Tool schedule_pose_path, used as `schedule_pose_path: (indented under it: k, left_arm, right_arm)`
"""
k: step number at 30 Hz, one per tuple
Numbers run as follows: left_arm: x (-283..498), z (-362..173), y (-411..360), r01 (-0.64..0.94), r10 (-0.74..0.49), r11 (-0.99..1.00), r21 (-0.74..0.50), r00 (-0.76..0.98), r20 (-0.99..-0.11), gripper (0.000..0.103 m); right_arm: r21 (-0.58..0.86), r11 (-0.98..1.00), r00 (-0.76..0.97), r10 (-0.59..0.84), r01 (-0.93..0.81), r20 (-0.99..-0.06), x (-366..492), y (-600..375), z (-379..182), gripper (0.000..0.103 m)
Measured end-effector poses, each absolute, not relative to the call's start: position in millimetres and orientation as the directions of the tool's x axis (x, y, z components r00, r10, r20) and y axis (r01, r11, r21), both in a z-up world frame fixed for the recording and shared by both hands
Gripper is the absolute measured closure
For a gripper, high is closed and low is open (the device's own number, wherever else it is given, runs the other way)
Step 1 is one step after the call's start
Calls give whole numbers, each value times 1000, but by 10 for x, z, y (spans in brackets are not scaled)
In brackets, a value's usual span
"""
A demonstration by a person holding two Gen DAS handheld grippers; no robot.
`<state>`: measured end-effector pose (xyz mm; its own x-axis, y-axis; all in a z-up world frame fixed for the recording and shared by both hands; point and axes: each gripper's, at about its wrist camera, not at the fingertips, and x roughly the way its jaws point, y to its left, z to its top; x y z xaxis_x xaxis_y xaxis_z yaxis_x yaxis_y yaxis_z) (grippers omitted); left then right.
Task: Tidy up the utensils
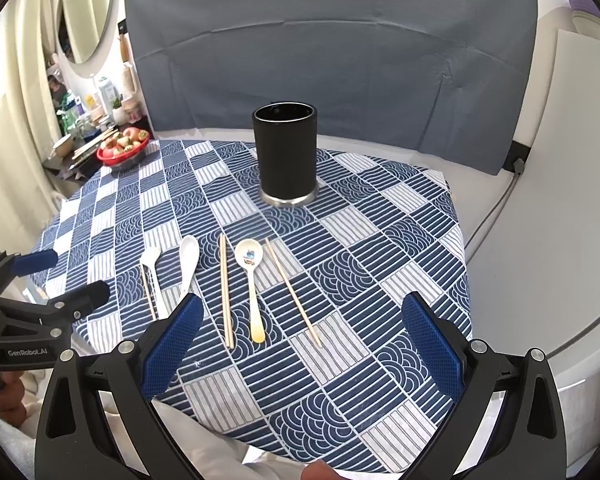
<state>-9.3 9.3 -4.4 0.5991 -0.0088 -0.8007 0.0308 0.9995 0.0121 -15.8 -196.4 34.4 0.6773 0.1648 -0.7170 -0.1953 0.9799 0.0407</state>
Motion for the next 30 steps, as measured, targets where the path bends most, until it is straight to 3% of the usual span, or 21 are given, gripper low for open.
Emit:
schedule_pose_path:
  k: [30]
  left_arm:
    - [-203,-9,112,39,-19,999,6,619,-785,6]
  right_arm:
    - [13,981,695,146,-193,-704,-289,-1938,425,8]
